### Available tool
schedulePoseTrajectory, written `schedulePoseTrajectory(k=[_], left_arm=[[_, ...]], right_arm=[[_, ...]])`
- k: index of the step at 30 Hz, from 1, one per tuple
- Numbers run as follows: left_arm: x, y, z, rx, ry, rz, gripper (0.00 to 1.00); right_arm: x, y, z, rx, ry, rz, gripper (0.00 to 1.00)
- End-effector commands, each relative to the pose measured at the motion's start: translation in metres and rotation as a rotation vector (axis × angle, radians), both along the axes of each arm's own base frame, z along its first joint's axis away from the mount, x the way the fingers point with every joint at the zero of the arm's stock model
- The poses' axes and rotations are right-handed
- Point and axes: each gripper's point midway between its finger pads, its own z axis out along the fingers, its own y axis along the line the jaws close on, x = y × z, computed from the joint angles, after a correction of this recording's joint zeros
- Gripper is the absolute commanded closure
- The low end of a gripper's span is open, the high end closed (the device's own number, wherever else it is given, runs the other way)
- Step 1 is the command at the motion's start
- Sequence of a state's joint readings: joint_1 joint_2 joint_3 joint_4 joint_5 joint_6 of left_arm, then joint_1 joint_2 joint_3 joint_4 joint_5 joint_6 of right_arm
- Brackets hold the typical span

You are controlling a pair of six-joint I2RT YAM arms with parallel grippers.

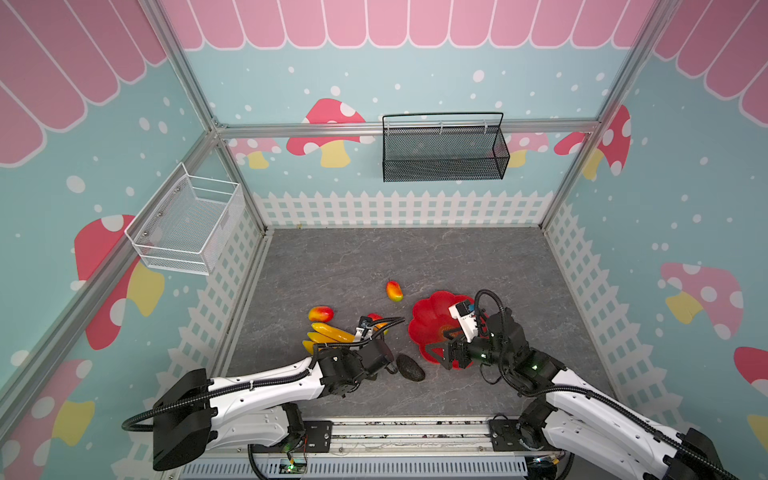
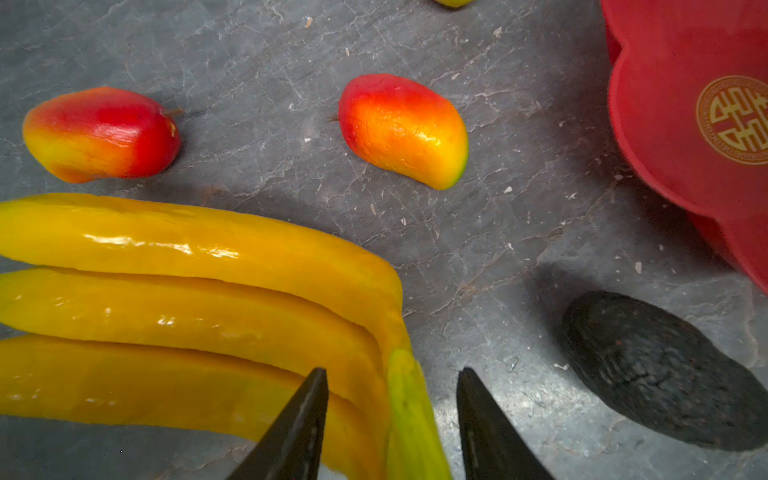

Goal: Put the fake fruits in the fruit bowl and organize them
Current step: 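Grasp the bananas with the left gripper and carry them over the red bowl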

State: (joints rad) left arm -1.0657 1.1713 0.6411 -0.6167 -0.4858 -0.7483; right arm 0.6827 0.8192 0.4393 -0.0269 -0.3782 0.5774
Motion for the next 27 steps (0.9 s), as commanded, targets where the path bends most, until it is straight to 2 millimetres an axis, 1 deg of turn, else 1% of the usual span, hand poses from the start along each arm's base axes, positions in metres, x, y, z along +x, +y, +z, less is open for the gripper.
schedulePoseTrajectory(k=[1, 5, 9, 12, 15, 18, 21, 23, 27], left_arm=[[-0.001, 0.001, -0.008, 0.001, 0.025, 0.007, 0.53], [0.000, 0.003, -0.011, 0.016, 0.027, 0.004, 0.60], [-0.002, -0.001, -0.010, 0.014, 0.034, -0.033, 0.69], [-0.004, -0.003, -0.006, 0.003, 0.033, -0.060, 0.83], [-0.004, -0.004, 0.004, -0.020, 0.021, -0.066, 0.87], [-0.004, -0.007, 0.018, -0.046, 0.016, -0.073, 0.90], [-0.004, -0.019, 0.041, -0.083, 0.026, -0.092, 0.93], [-0.001, -0.032, 0.060, -0.117, 0.022, -0.109, 0.94], [0.005, -0.072, 0.102, -0.136, -0.028, -0.176, 0.95]], right_arm=[[-0.002, 0.000, 0.000, 0.011, -0.015, 0.005, 0.02], [-0.002, -0.001, 0.001, 0.011, -0.021, -0.002, 0.02], [-0.002, -0.001, 0.001, 0.011, -0.025, -0.004, 0.02], [-0.001, -0.002, 0.002, 0.012, -0.029, -0.007, 0.02], [-0.001, -0.002, 0.003, 0.016, -0.029, -0.009, 0.02], [0.000, -0.005, 0.005, 0.017, -0.022, -0.029, 0.02], [0.003, -0.011, 0.004, 0.011, 0.013, -0.069, 0.02], [0.007, -0.021, 0.000, 0.001, 0.053, -0.119, 0.02], [0.010, -0.045, -0.005, 0.052, 0.151, -0.209, 0.02]])
